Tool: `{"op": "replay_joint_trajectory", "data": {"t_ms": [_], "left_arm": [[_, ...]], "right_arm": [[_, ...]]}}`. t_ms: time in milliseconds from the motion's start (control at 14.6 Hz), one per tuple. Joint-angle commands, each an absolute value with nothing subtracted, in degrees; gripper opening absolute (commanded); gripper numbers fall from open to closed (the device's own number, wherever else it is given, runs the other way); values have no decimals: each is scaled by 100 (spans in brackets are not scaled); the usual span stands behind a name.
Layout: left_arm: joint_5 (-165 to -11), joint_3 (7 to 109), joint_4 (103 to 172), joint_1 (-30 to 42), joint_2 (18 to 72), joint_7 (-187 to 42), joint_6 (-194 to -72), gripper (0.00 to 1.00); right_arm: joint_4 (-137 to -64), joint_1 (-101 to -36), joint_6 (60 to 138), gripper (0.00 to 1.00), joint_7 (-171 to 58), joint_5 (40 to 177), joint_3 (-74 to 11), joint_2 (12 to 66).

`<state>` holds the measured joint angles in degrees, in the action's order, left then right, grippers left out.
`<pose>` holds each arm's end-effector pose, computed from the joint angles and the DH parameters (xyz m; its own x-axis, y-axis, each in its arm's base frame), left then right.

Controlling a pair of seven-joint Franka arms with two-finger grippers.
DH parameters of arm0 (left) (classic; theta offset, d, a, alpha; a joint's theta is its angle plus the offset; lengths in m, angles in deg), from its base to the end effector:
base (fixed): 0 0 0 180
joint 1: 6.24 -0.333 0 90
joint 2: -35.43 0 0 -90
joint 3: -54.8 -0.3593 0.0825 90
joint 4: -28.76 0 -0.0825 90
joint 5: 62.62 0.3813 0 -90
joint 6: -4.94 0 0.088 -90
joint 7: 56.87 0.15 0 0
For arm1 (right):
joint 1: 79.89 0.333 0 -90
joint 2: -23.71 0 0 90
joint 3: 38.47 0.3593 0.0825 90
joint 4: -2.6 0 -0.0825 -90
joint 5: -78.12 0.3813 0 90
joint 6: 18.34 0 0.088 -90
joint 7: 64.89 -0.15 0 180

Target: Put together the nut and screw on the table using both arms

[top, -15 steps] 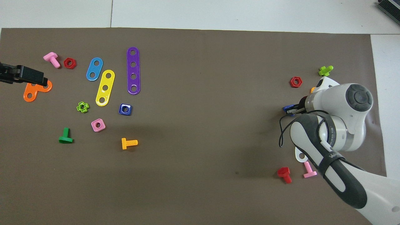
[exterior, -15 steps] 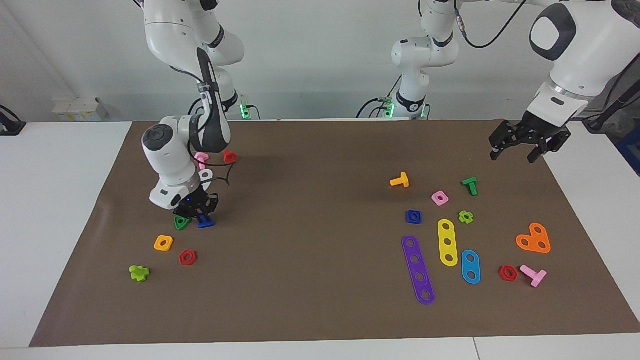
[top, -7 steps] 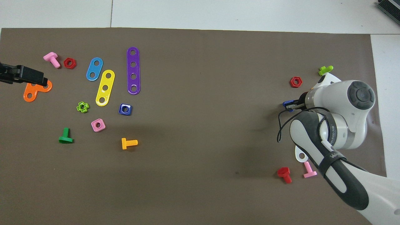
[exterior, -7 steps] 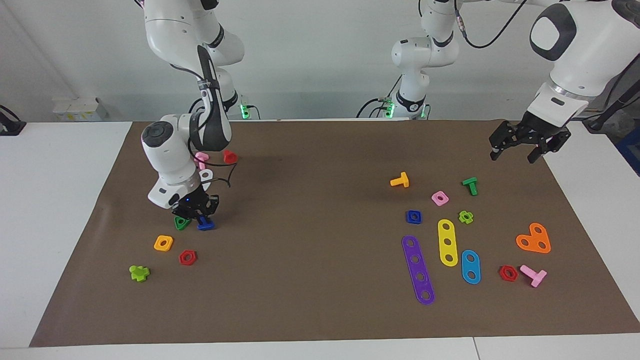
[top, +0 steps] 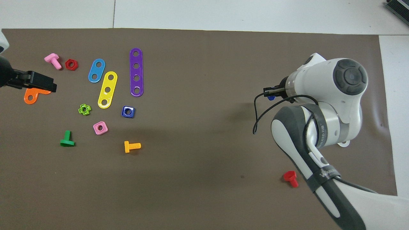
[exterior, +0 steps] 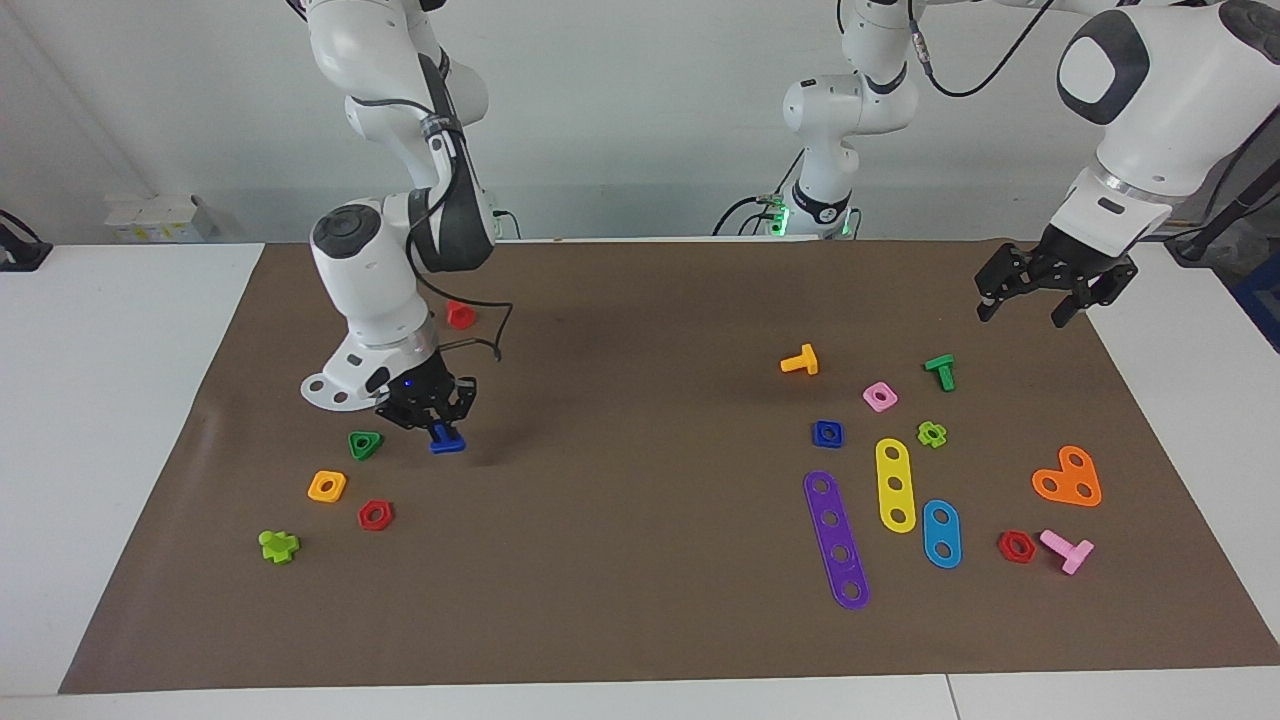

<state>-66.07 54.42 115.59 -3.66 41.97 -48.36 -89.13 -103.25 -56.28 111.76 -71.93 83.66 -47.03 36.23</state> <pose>0.5974 -0.0318 0.5918 0.9832 -0.1814 0.0207 -0.1823 -0.9816 0.0569 0.6245 0.1793 0.4298 0.9770 0.0824 0.1968 0.0993 -0.9920 -0.0776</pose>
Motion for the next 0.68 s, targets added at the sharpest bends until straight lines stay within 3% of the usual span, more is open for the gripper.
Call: {"op": "replay_joint_trajectory", "data": {"t_ms": [0, 205, 479, 616], "left_arm": [[-6640, 5383, 11954, 156, 4123, -5385, -9032, 100], [-6648, 5401, 12296, 518, 4273, -6011, -9629, 100], [-6675, 5419, 13543, 712, 4308, -6091, -10963, 100], [-6683, 5419, 13843, 747, 4457, -6100, -11316, 94]], "right_arm": [[-10059, -5161, 11322, 0, -7998, 8453, -4700, 3821], [-9910, -4502, 11735, 0, -8912, 8445, -4700, 4101], [-9698, -4237, 11973, 0, -9223, 8436, -4682, 4348], [-9690, -4096, 12061, 0, -9266, 8445, -4682, 4514]]}}
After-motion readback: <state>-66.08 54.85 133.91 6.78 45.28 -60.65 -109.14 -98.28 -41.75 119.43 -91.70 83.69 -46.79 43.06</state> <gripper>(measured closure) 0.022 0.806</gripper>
